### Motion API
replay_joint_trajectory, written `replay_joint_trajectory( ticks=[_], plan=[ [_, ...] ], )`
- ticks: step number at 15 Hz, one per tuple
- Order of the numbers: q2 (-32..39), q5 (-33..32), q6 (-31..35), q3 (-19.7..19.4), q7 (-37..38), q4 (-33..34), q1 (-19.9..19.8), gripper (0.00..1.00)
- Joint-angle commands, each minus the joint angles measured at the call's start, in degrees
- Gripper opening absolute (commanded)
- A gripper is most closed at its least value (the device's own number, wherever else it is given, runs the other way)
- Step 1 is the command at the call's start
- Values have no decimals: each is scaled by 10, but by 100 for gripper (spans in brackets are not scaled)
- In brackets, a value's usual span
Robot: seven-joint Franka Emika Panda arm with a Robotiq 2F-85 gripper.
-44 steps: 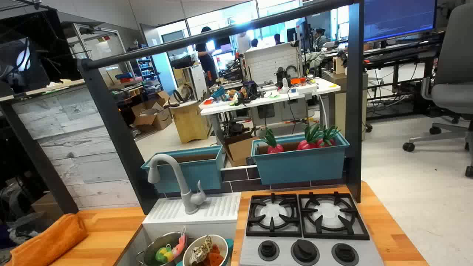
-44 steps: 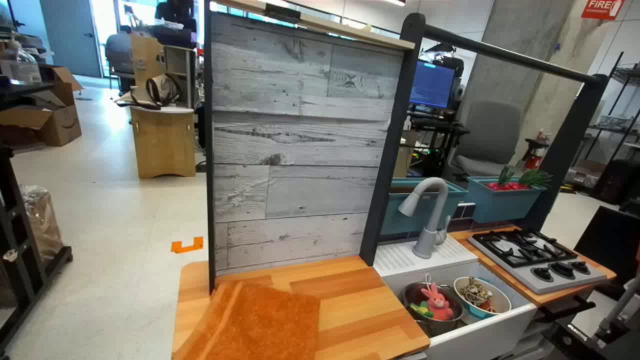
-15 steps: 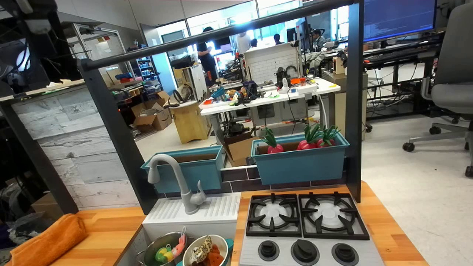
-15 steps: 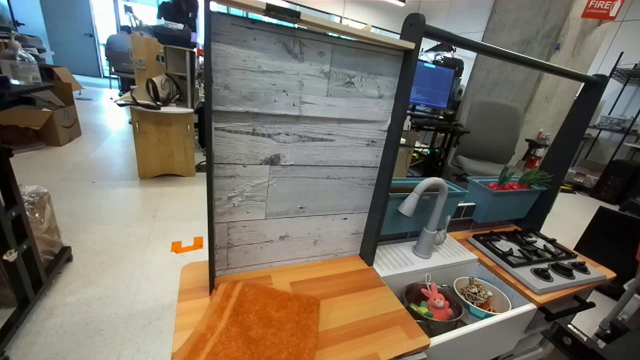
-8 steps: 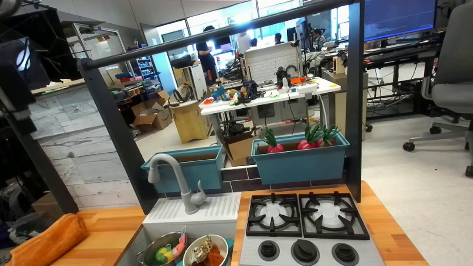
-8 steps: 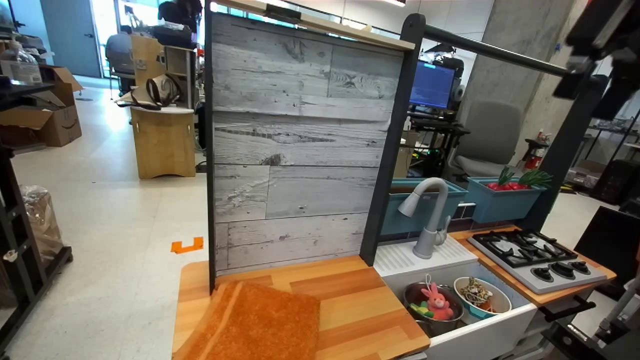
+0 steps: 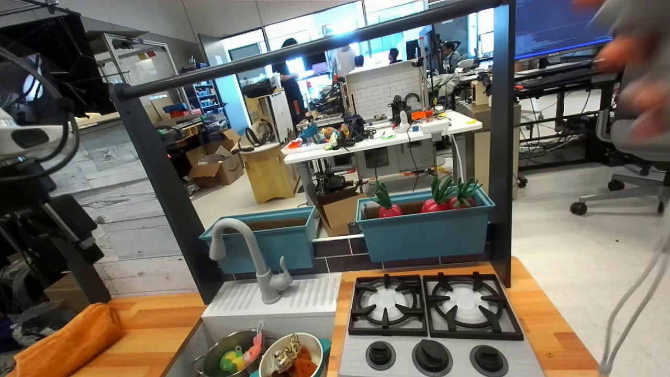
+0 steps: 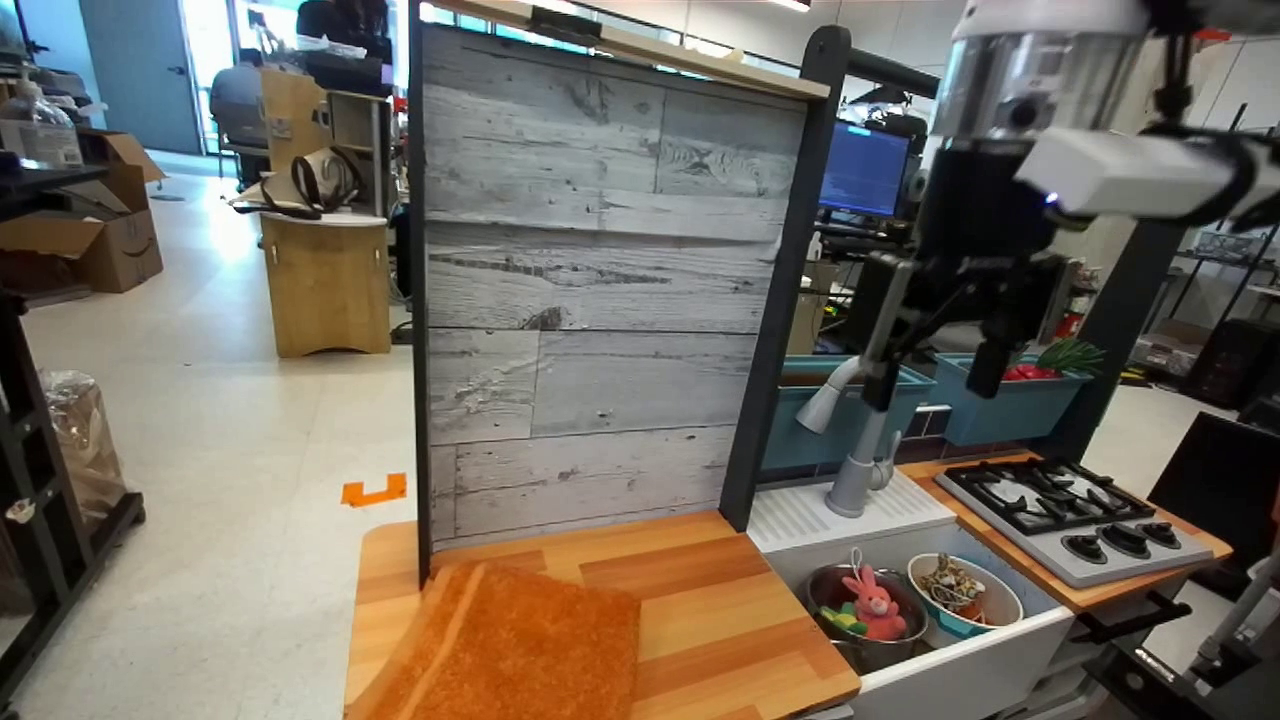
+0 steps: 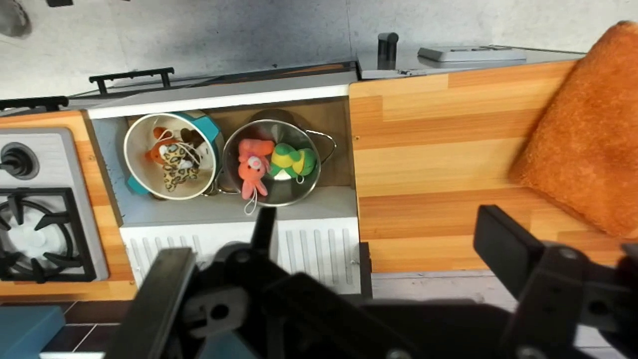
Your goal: Wipe the counter with the cloth, then pick the objects in the bowls in the sink and put them on the counter and the stove
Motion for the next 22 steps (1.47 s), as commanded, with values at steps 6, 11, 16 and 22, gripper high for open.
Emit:
replay_joint_trajectory(
  ticks=[6,11,16,22],
  plan=[
    [76,13,-2,-37,15,68,48,100],
    [164,131,14,-15,58,135,69,100],
    [304,111,-20,-59,160,303,179,100],
    [371,110,-39,-85,216,383,232,100]
  ],
)
